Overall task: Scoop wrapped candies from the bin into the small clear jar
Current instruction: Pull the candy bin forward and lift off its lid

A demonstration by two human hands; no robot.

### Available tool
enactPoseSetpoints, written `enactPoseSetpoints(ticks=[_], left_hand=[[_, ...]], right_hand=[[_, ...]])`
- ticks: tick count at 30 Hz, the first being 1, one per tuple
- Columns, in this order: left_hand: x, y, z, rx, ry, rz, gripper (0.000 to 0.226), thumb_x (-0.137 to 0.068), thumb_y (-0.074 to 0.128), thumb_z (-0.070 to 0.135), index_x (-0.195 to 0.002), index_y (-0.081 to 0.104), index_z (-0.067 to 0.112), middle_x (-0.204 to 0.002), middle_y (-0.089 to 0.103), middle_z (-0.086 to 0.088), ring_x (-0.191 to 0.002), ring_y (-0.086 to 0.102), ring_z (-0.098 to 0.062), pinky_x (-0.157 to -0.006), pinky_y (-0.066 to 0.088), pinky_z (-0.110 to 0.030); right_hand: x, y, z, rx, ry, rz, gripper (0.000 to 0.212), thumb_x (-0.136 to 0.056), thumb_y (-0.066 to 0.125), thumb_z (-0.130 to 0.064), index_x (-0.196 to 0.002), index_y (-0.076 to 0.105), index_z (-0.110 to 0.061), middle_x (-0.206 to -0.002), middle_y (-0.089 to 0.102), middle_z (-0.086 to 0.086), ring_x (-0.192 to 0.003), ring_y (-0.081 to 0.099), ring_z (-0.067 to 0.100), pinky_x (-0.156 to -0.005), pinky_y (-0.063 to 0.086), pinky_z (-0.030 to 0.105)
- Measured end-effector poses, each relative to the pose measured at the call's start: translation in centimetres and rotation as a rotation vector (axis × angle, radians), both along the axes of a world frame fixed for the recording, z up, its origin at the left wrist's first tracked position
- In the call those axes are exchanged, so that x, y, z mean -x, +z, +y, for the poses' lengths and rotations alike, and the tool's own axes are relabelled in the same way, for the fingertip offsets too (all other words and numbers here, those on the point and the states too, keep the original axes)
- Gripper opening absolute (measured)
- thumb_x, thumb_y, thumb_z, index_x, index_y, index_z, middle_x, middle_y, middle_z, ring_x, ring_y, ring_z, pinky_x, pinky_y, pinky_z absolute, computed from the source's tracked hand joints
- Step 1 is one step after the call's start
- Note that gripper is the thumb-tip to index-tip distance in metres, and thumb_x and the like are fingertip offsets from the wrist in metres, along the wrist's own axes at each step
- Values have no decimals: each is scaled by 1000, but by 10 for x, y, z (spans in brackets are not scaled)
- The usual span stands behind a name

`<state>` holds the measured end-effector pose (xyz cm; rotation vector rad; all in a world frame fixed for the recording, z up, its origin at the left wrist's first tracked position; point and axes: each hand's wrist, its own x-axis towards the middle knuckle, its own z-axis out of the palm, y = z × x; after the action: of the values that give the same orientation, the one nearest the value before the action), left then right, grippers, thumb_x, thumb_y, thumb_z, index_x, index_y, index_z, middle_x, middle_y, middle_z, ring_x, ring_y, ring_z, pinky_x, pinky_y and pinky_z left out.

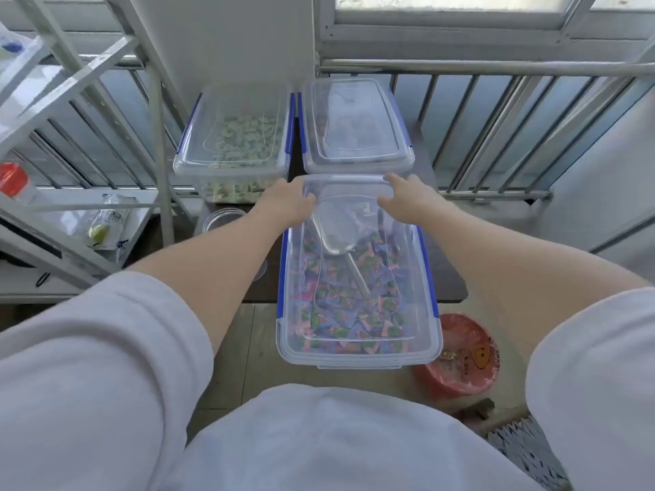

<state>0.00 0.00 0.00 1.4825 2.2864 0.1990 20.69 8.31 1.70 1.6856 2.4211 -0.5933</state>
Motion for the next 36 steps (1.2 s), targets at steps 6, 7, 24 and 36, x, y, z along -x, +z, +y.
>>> enactPoseSetpoints(ticks=[6,7,24,36], left_hand=[[-14,-32,-19,102,223,-187,55,-101,33,34,-144,23,1,-132,50,-25,-114,53,-41,-89,43,-42],[-14,-35,-19,91,256,-226,54,-101,32,33,-143,22,1,-132,49,-25,-114,53,-41,-90,43,-42],[-2,-54,-25,70,560,-689,63,-99,19,48,-151,24,12,-150,38,-11,-133,40,-30,-112,32,-47],[12,-62,-27,77,684,-1014,58,-97,26,52,-135,48,14,-124,61,-9,-110,59,-26,-102,44,-43]], right_hand=[[-18,-34,-12,201,-456,210,51,-100,34,-28,-143,28,-2,-143,41,22,-124,47,39,-89,39,39],[-21,-37,-11,242,-545,297,51,-99,35,-30,-141,34,0,-139,46,21,-121,50,37,-86,38,36],[-31,-66,-2,183,-787,499,47,-103,28,-30,-124,54,4,-127,56,23,-98,50,33,-86,40,38],[-37,-70,-10,50,-787,386,40,-102,28,-17,-117,56,7,-124,56,26,-97,50,35,-81,37,36]])
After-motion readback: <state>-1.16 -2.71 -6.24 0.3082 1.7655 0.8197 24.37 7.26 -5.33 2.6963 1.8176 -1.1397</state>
